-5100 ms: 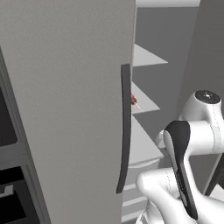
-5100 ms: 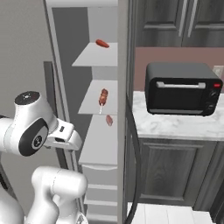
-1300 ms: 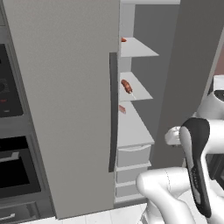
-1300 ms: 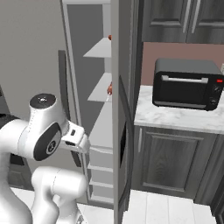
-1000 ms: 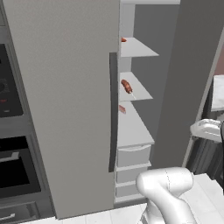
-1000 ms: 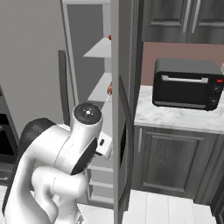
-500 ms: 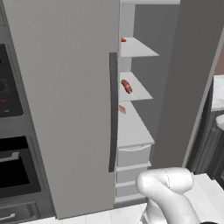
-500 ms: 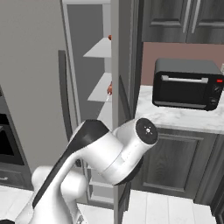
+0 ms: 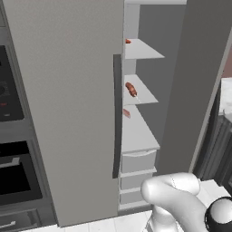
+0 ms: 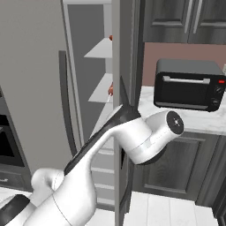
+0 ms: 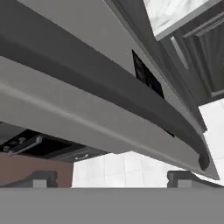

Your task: Store the kebab skewer in the freezer for long-term storage. Close the freezer door after placing the cooked food.

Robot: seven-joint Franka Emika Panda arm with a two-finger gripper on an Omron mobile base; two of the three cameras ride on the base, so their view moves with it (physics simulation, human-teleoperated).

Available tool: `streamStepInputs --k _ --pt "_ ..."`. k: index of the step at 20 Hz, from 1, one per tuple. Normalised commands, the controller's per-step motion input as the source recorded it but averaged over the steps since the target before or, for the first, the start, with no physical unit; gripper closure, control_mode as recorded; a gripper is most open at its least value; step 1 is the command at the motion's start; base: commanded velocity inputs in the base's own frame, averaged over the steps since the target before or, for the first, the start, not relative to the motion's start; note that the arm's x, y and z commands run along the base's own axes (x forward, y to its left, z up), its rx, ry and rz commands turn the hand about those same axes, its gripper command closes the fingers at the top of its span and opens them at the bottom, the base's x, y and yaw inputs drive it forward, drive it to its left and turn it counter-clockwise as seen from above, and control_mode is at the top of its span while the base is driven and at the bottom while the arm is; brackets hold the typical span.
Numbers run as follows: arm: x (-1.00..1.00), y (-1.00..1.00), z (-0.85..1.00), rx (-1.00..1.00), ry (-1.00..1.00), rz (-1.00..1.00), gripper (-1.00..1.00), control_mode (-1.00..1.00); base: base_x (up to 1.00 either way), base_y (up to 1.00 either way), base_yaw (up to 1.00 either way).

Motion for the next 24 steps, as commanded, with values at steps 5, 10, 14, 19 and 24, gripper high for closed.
streamStepInputs --k 5,10,14,19,24 --pt "0.65 -0.42 -0.11 0.05 -0.18 0.03 -1.0 -1.0 0.0 0.0 0.0" --pt "0.52 -0.58 -0.17 0.04 -0.23 0.08 -1.0 -1.0 0.0 0.0 0.0" --pt "0.13 -0.22 -0.04 0.0 -0.08 0.02 -1.0 -1.0 0.0 0.0 0.0" --pt "0.0 0.2 -0.09 0.01 -0.03 0.04 -1.0 -1.0 0.0 0.0 0.0" --pt "0.0 0.22 -0.36 0.01 -0.42 0.18 -1.0 -1.0 0.0 0.0 0.0"
